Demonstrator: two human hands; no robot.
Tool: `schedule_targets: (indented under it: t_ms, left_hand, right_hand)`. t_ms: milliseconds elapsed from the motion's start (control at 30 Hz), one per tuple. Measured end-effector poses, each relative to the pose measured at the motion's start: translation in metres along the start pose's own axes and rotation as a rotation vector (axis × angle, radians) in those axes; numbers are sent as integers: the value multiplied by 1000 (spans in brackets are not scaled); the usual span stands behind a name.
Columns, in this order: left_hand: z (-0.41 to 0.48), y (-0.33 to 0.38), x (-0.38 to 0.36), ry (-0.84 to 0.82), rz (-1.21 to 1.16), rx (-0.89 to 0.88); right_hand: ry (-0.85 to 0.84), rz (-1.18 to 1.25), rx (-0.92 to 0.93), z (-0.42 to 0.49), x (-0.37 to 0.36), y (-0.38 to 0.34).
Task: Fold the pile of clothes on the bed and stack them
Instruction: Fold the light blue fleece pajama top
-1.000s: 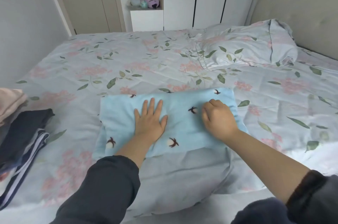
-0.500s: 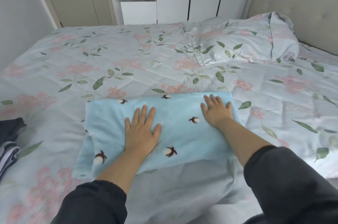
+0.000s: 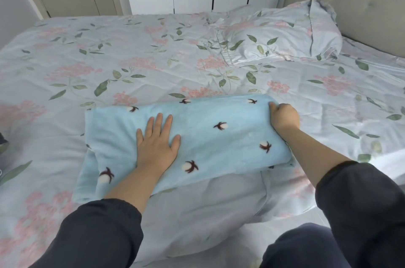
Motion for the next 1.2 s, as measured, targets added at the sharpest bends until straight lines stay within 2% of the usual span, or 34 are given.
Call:
schedule_targets:
  t_ms: [33,133,200,233,300,367,400,433,500,567,667,733,800,900,933,967,1033,1133,1200]
  left_hand:
    - [0,0,-1,-5,-3,-3]
    - [0,-1,-2,0,22,5]
    - [0,0,-3,8,46,14]
    - [0,1,-3,14,55,21]
    - [1,1,-2,8,62,37]
    - [1,0,-3,-18,46,37]
    - [1,0,-2,-35,23,18]
    - [2,-2,-1,-56,-4,-10]
    - [6,-13,6,-84,3,-45]
    - [10,-48,16,-88,69,58]
    - [3,-114,22,-171,45,313]
    - [-1,-139,26,-244,45,375]
    - [6,-142,42,-238,151,331]
    - [39,-106,73,-132,160,8]
    - [51,-90,81,-164,84,-89]
    - [63,-76,83,-247,-12,-137]
    - [81,-54,74,-510,-132,-164]
    - [88,-41,52,-924,-226,-215]
    - [90,-43,46,-1021,-239,-206]
  right_hand:
    - [1,-35,9,-1,0,2]
    - [-137,-169,-43,-4,-11,-2]
    - [-114,-348,14,-9,-9,-28]
    - [-34,-420,78,-15,-6,-47]
    - [69,-404,306,-41,-20,-93]
    - [-39,-358,574,-84,-67,-133]
    - [-120,-386,647,-104,-95,-142]
    - [-182,-429,671,-118,-117,-143]
    - [-198,-431,643,-120,-136,-132]
    - [-170,-426,634,-112,-136,-123]
    - [-181,-432,647,-109,-136,-125]
    - [-202,-441,640,-112,-136,-129]
    - [-280,-444,643,-110,-131,-132]
    - [-528,-256,669,-92,-108,-149]
    - [-588,-224,679,-80,-98,-158]
    - [-611,-289,698,-69,-88,-166]
    - [-667,-545,688,-47,-78,-175]
    - [-992,-665,543,-24,-84,-165]
    - [-1138,-717,505,-17,-90,-159]
Point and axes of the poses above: each hand's wrist, its own z-axis towards the middle knuckle, its own x-axis out of the back of the hand, y = z × x, the point moved 7 cm from there along z, towards the middle knuckle, and after that the axes turned 10 degrees about -y, right-handed, at the moved point
